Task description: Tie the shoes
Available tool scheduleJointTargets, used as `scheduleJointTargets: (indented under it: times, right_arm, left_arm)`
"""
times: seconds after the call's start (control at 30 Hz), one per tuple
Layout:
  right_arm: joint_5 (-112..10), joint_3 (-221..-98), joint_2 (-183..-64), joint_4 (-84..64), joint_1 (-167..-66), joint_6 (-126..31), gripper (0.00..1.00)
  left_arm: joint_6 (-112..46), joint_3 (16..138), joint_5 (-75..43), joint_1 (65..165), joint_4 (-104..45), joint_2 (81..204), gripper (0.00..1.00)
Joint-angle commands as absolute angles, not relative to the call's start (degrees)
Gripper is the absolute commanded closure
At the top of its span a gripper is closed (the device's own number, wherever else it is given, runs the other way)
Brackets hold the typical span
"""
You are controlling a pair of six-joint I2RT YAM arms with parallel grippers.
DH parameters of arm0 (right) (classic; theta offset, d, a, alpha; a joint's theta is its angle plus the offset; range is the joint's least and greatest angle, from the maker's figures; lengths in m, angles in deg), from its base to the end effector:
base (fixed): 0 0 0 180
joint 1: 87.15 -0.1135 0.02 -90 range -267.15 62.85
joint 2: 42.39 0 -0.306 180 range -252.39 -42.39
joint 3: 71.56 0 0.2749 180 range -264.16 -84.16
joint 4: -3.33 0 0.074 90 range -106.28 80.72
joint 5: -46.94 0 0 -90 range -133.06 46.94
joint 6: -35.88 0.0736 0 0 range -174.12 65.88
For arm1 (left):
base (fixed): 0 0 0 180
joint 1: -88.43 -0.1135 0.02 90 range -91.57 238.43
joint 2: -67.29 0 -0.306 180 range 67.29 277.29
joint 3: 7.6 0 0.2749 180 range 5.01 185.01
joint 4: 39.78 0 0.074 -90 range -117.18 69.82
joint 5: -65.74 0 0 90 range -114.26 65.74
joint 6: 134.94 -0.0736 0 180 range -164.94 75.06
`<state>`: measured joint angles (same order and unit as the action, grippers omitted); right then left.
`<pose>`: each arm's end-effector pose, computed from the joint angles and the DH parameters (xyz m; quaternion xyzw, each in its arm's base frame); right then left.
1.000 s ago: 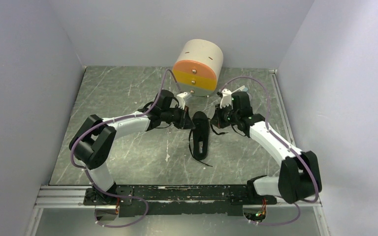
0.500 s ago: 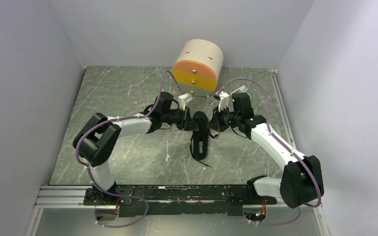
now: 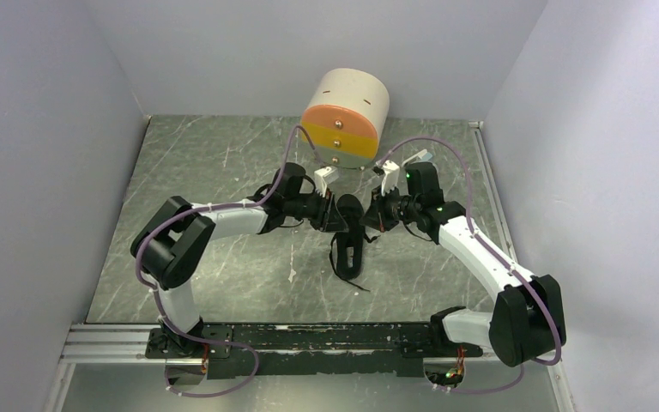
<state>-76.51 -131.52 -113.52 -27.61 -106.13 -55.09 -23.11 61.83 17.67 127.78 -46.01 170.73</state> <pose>0.2622 0.1331 0.2590 -0.2666 0.8418 0.3206 0.3427 0.3036 -0.3125 0.1973 0.3045 0.7620 -0.5092 0.2594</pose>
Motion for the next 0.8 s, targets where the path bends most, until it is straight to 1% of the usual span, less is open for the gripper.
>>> scheduleJointTargets:
  times: [0.0,0.2,0.37,0.57,0.63,0.7,0.77]
  right_arm:
    - [-78.3,-133.5,-113.9,-28.4,-106.3,-56.2,1.00]
    - [-79.1,-133.5,-114.4,-29.0,-106.4,-56.3,1.00]
    - [-78.8,-134.4,-115.3,-31.0,-106.3,-56.8,1.00]
    - [-79.3,-136.1,-116.3,-34.3,-106.3,-57.4,1.00]
    - [-77.7,-137.0,-116.9,-35.8,-106.3,-57.1,1.00]
    - [-75.7,-138.3,-117.2,-37.4,-106.3,-56.4,1.00]
    - [-75.3,-139.5,-117.4,-39.0,-106.3,-56.2,1.00]
  left_arm:
    - [-25.9,63.8,17.6,128.4,-47.2,171.6,0.69]
    - [-28.2,64.4,17.0,128.9,-46.4,171.5,0.62]
    - [-30.0,64.5,15.8,129.3,-46.6,171.2,0.54]
    - [-33.5,63.1,16.9,129.5,-49.8,171.2,0.48]
    - [-34.7,62.4,16.3,129.5,-51.1,170.7,0.48]
    - [-36.4,64.4,15.5,128.6,-45.5,170.5,0.50]
    - [-35.6,63.9,15.8,127.1,-43.9,169.1,0.51]
